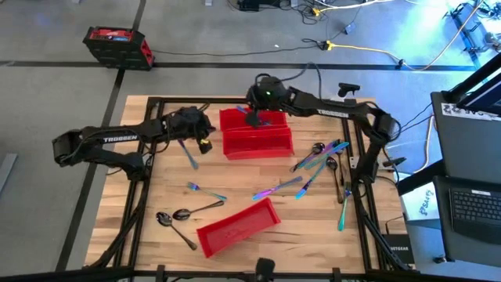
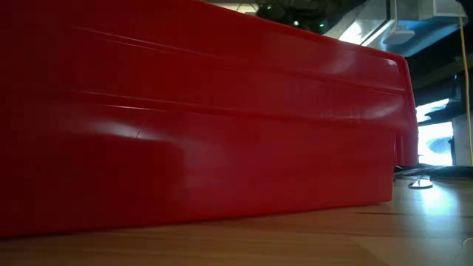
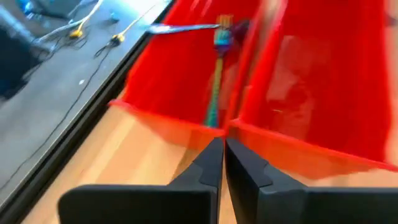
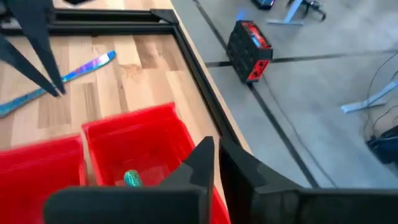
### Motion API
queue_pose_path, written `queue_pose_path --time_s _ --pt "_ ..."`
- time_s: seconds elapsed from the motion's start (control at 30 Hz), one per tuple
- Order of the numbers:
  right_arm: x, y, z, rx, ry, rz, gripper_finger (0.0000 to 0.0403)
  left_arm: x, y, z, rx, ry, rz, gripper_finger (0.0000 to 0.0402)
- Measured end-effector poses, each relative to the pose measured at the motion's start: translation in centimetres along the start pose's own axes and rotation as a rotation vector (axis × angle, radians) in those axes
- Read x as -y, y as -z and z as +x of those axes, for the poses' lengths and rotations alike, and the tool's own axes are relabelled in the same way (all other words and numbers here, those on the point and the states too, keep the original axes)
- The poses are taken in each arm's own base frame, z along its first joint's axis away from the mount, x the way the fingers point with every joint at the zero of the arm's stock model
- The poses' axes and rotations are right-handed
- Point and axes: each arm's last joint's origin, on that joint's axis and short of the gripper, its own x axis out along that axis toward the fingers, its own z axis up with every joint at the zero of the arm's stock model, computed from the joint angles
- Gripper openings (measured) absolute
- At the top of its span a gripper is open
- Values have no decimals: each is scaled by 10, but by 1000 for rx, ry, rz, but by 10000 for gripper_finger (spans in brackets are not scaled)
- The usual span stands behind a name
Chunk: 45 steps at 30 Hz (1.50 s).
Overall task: Sort silverware
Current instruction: Adjust the purple fork on the red bin
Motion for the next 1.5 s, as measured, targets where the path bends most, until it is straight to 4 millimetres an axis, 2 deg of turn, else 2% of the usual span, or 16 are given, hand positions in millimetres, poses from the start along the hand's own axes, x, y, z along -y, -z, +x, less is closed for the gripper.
queue_pose_path --time_s 0.2,0.33,0.47,0.73,0.87,0.97,1.1,1.5 --pt "7 -1 29 -81 -16 51 0 -21 4 7 -24 -36 -6 0" --pt "11 0 41 -158 17 119 0 -35 9 13 -51 -31 12 0" --pt "13 1 45 -198 59 152 0 -40 17 29 -101 7 83 0" --pt "33 10 42 -275 136 351 0 -38 31 69 -133 70 218 0" --pt "31 15 47 -300 51 347 0 -38 35 82 -121 88 210 0" --pt "23 23 55 -335 -6 318 0 -38 35 86 -104 88 211 0" --pt "18 27 60 -365 22 239 0 -39 32 86 -74 82 216 0" --pt "19 31 65 -370 41 183 0 -39 29 86 -31 97 238 0"
